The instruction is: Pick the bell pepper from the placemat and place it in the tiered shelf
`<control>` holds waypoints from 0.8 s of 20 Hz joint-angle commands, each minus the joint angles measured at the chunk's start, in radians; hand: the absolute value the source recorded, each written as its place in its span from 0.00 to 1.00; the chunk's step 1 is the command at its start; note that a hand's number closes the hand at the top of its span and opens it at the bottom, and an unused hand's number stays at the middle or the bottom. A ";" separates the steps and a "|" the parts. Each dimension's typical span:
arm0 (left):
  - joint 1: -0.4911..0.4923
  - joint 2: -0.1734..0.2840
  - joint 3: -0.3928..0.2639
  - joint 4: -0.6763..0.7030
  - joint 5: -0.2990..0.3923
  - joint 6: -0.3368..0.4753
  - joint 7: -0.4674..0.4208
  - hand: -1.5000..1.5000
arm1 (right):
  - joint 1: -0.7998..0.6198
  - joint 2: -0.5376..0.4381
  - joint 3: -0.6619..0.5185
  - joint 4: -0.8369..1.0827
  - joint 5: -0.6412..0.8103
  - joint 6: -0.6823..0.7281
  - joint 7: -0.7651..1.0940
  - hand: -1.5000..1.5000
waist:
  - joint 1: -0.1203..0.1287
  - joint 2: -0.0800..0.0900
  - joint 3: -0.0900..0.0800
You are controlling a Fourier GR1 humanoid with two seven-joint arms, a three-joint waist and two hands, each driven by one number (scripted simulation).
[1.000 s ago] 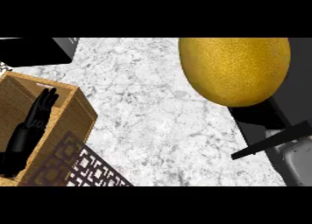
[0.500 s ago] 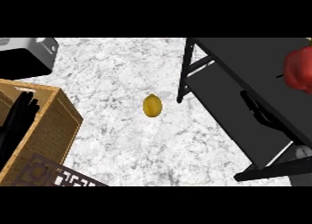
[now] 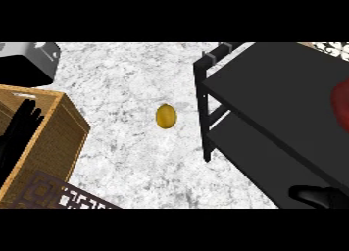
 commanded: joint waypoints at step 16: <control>-0.088 0.005 -0.003 0.030 0.018 -0.026 0.037 0.50 | -0.127 -0.609 -0.077 -0.385 0.098 0.173 0.538 0.00 | 0.057 -0.040 -0.046</control>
